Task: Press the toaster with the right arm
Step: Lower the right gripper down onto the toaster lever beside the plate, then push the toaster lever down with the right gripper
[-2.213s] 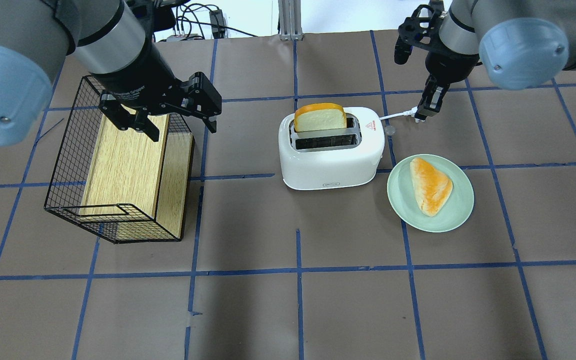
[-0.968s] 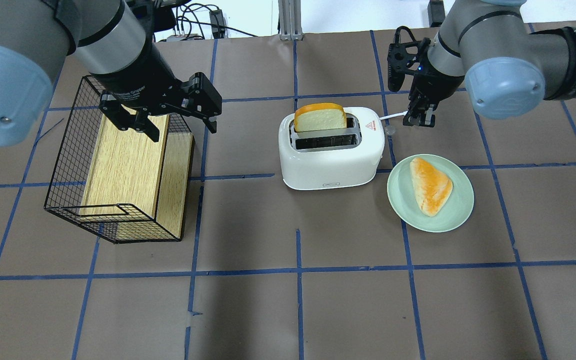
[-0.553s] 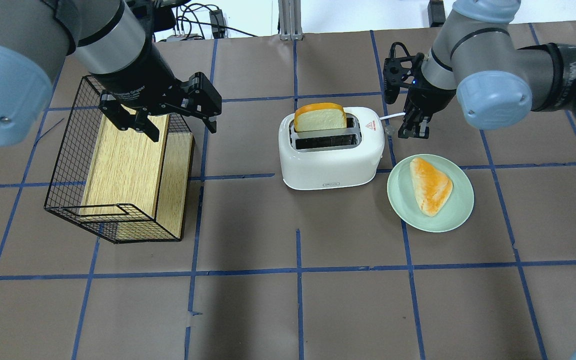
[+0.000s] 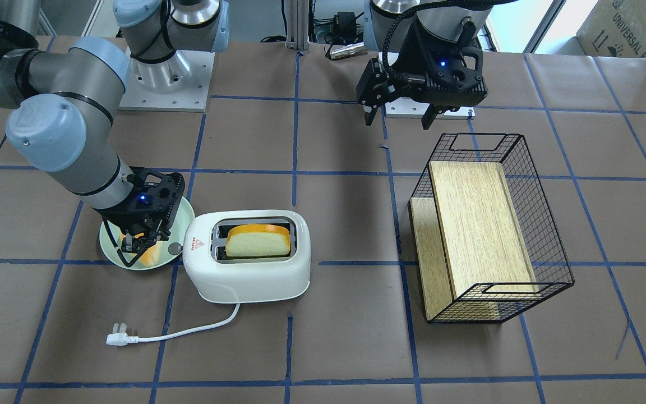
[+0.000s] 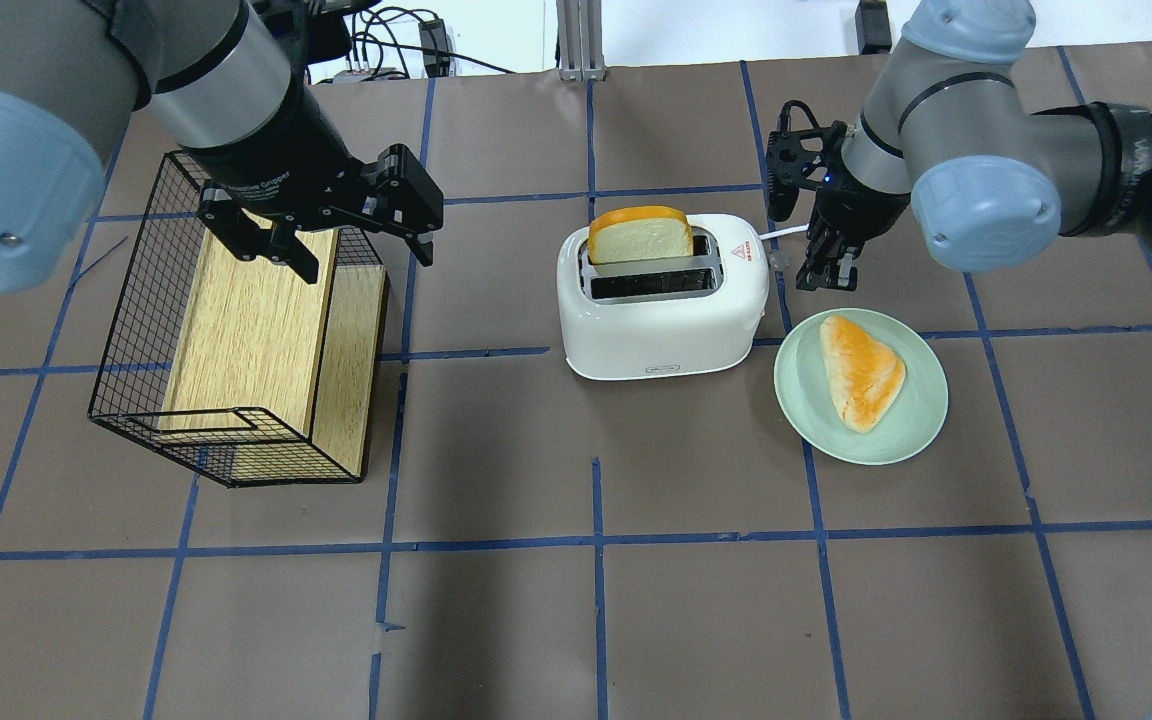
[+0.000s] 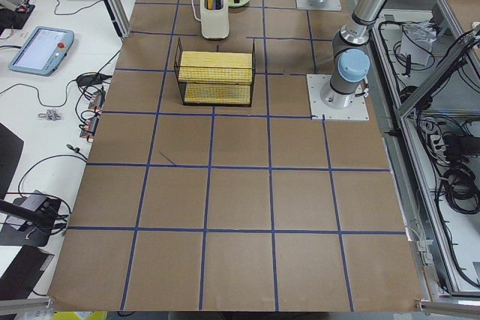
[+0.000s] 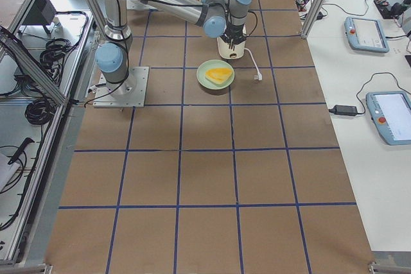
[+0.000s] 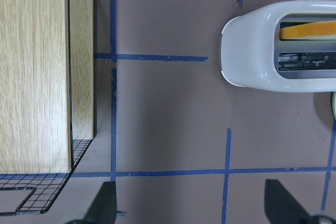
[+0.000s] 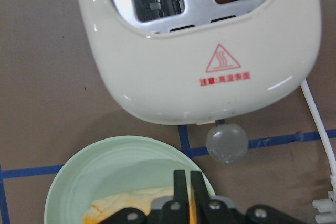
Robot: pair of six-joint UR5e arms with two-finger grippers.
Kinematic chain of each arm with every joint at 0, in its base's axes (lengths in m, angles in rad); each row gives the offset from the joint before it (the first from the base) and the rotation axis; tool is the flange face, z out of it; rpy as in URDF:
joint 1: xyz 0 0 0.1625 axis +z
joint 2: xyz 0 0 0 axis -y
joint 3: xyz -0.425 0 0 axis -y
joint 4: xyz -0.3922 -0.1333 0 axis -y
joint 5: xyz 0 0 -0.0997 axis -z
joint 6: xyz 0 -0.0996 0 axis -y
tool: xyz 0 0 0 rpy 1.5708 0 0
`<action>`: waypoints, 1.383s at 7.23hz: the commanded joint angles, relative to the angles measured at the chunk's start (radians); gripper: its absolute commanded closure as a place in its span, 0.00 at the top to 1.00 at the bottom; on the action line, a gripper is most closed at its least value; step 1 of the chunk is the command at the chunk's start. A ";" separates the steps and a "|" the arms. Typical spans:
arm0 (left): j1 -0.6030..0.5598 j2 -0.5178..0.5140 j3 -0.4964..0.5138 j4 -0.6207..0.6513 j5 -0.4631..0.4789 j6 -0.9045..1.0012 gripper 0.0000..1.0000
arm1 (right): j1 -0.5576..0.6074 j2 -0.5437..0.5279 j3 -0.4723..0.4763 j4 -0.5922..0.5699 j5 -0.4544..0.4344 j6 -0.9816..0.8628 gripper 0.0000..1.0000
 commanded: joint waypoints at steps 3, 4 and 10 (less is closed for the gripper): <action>-0.001 0.000 0.000 0.000 -0.001 0.000 1.00 | 0.002 -0.006 0.035 -0.005 -0.003 -0.110 0.17; 0.000 0.000 0.000 0.000 -0.001 0.000 1.00 | 0.003 -0.008 0.035 -0.005 -0.001 -0.118 0.17; 0.000 0.000 0.001 0.000 0.000 0.000 1.00 | 0.048 0.046 0.044 -0.106 0.000 -0.141 0.21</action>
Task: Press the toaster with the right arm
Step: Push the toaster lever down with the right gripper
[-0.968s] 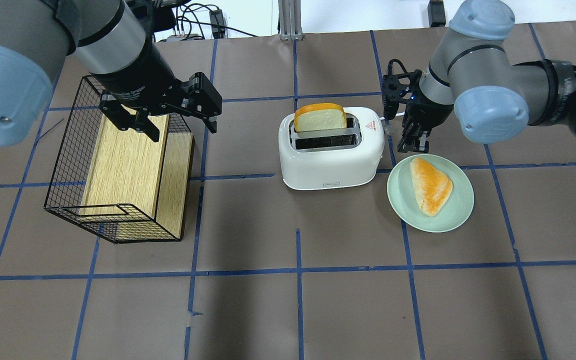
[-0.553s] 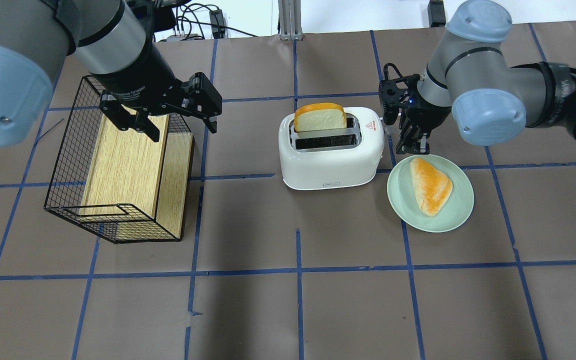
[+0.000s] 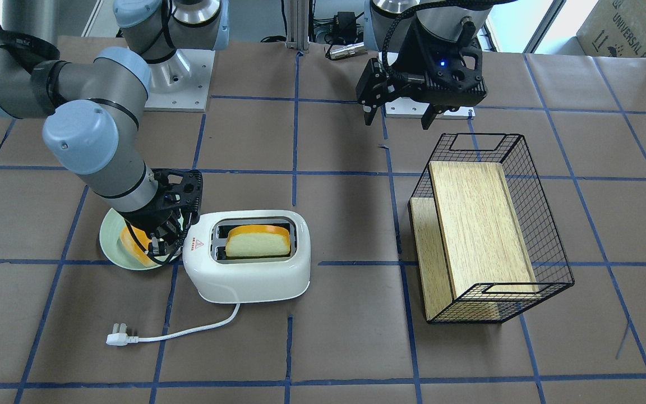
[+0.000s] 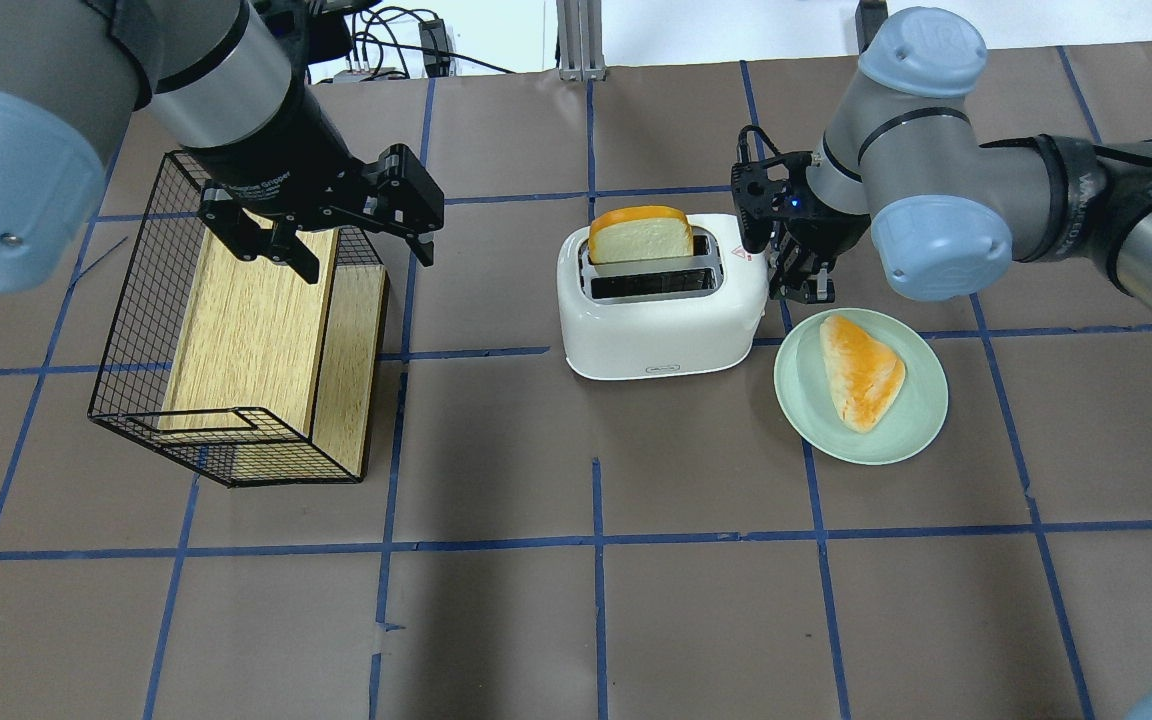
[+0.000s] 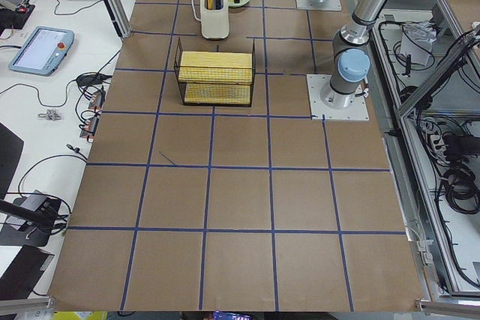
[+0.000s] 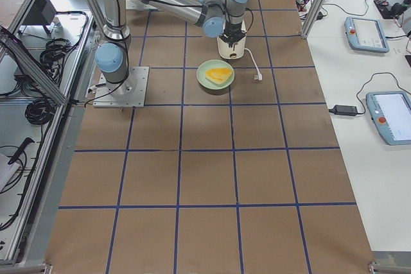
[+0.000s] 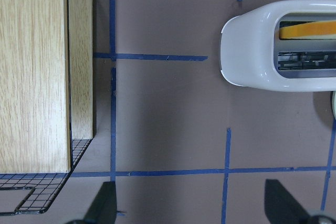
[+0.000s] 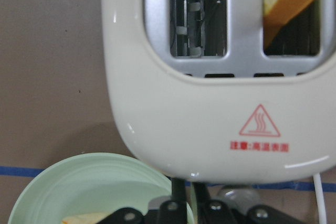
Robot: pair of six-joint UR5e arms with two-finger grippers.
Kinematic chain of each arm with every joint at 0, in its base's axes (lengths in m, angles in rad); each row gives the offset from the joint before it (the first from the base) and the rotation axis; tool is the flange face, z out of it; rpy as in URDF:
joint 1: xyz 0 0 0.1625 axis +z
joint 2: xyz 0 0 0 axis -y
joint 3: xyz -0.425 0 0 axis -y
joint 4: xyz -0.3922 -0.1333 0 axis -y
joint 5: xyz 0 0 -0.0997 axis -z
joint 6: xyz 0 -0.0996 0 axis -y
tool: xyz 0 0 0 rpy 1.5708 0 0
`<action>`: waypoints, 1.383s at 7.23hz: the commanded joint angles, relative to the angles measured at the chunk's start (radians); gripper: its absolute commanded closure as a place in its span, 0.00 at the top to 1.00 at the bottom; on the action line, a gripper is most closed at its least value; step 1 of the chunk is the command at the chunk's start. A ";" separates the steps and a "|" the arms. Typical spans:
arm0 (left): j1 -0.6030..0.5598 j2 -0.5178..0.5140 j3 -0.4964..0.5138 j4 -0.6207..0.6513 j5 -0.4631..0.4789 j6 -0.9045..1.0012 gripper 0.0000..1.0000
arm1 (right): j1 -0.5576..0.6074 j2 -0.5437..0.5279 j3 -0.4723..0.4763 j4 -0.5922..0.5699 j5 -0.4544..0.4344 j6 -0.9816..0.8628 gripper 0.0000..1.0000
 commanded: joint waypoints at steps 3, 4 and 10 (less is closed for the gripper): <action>-0.001 0.000 -0.001 0.000 0.000 0.000 1.00 | -0.001 0.021 0.012 -0.003 0.003 0.002 0.22; 0.001 0.000 -0.001 0.000 0.001 0.000 1.00 | -0.001 0.022 0.016 -0.002 0.003 0.001 0.22; -0.001 0.000 0.001 0.000 0.000 0.000 1.00 | -0.001 0.041 0.022 -0.003 0.003 0.002 0.23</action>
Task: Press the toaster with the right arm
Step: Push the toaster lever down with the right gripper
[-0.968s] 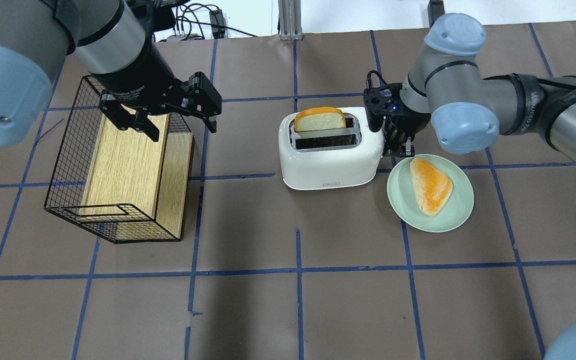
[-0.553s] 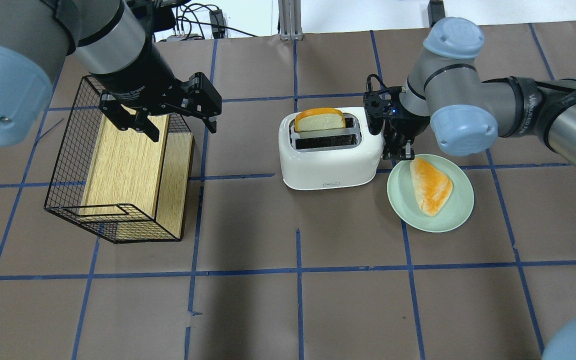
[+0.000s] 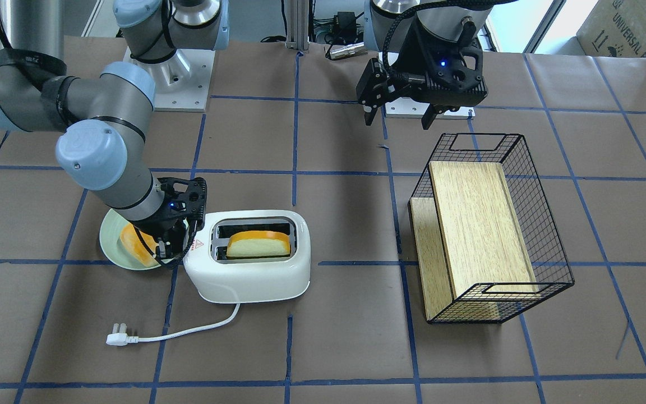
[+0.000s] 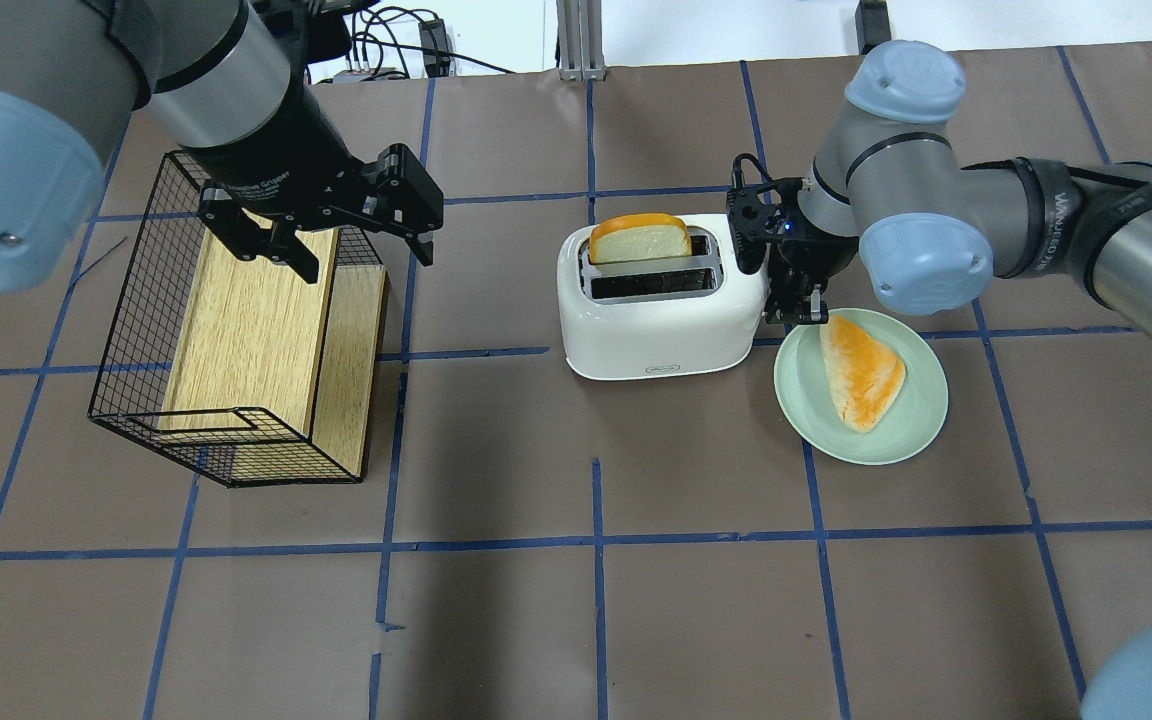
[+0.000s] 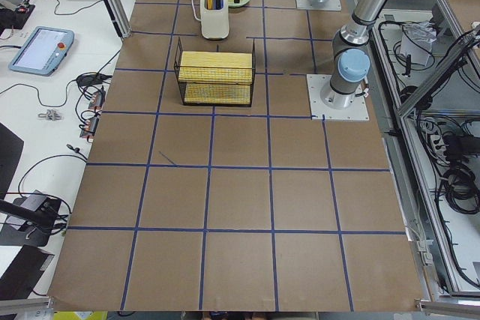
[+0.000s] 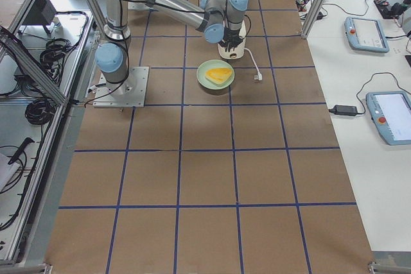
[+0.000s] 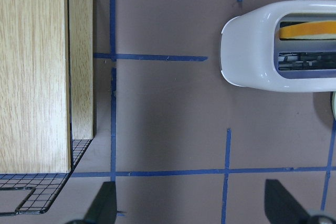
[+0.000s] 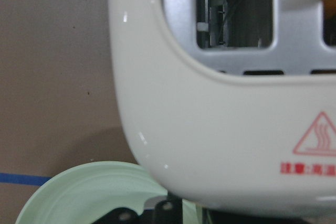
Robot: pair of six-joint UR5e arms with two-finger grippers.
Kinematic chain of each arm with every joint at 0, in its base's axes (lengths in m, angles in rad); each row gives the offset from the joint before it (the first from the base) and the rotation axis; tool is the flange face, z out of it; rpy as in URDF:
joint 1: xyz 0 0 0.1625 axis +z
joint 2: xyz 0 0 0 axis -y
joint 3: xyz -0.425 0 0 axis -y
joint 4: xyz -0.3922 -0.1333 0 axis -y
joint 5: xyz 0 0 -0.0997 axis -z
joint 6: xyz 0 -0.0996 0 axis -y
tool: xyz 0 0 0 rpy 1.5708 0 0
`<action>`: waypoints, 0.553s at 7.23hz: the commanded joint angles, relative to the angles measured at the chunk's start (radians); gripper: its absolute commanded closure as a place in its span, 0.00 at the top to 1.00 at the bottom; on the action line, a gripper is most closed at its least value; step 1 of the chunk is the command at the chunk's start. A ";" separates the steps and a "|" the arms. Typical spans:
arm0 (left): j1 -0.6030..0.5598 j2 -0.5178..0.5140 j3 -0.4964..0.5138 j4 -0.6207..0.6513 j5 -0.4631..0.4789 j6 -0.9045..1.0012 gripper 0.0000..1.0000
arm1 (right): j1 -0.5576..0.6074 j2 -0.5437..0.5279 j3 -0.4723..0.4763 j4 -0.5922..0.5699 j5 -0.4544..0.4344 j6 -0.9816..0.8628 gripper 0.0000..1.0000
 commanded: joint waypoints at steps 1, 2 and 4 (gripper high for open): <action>0.000 0.000 -0.001 0.000 0.000 0.000 1.00 | 0.000 0.010 0.001 0.000 0.001 0.002 0.23; 0.000 0.000 -0.001 0.000 0.000 0.000 1.00 | 0.000 0.011 0.001 0.000 0.000 0.004 0.23; 0.000 0.000 0.000 0.000 0.001 0.000 1.00 | 0.000 0.011 0.001 0.000 0.000 0.005 0.25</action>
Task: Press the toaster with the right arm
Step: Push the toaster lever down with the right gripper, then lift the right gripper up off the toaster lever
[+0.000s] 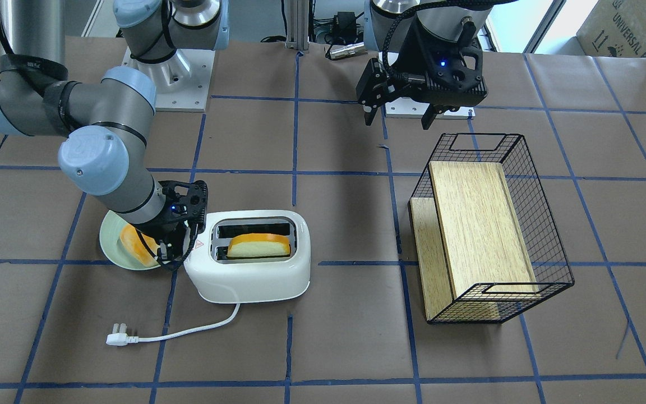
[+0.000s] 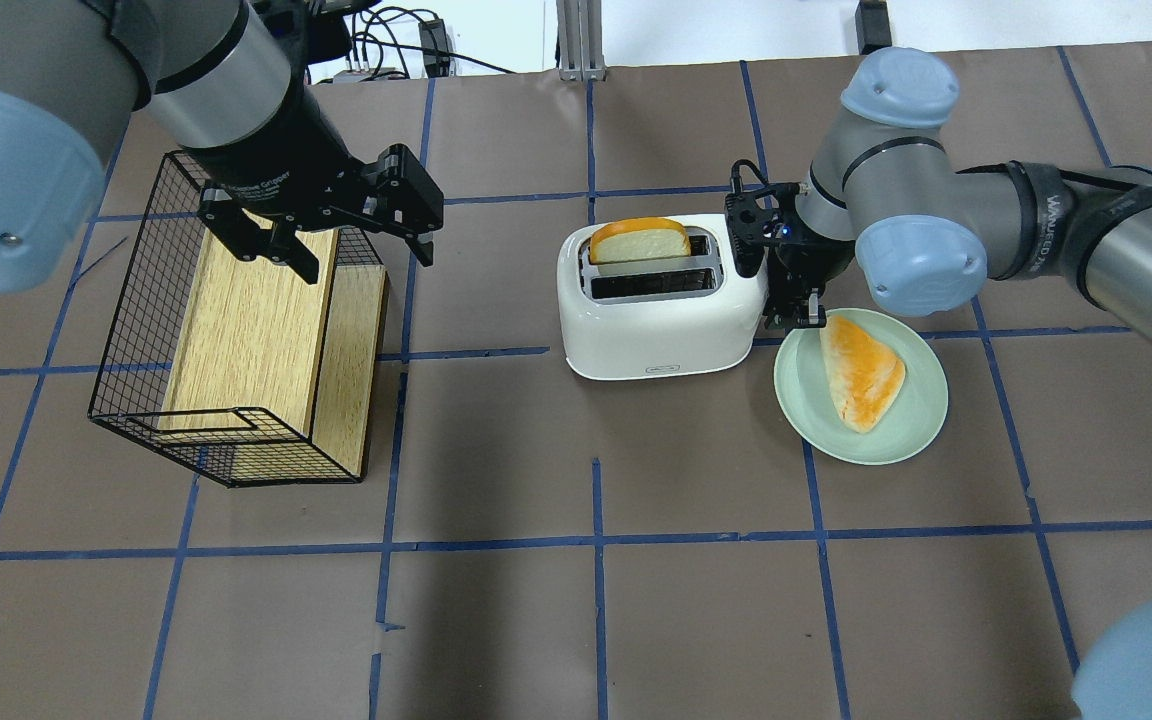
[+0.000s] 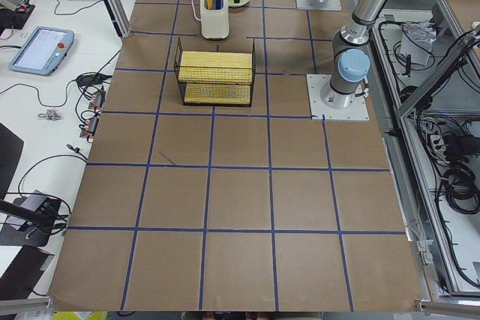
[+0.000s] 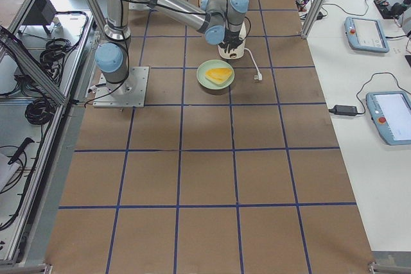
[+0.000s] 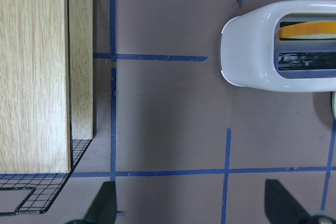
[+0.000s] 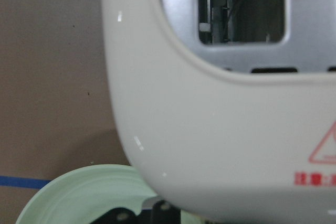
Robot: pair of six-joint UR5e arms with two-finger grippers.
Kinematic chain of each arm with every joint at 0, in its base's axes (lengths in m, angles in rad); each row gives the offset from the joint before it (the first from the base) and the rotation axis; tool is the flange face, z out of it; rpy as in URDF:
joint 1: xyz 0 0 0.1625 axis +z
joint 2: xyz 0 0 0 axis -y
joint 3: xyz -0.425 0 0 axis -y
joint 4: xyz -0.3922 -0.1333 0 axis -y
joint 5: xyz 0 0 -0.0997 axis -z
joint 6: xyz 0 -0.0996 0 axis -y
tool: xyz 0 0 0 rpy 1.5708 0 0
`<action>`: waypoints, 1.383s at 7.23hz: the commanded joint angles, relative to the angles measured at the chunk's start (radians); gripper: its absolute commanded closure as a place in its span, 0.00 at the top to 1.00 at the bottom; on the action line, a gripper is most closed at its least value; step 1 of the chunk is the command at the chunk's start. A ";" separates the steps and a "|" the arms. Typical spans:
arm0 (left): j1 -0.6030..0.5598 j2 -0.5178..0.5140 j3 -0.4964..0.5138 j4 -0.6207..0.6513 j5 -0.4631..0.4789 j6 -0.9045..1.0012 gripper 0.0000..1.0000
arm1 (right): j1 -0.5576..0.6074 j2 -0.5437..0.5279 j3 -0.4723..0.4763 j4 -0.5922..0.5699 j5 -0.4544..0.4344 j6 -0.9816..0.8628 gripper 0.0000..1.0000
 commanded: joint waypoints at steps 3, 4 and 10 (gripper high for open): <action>0.000 0.000 0.000 0.000 0.001 0.000 1.00 | -0.006 0.001 0.031 -0.026 0.001 0.004 0.26; 0.000 0.000 0.000 0.000 0.000 0.000 1.00 | -0.006 0.001 0.041 -0.055 0.001 0.005 0.26; -0.001 0.000 0.000 0.000 0.001 0.000 1.00 | -0.006 -0.025 -0.003 -0.032 -0.015 0.031 0.27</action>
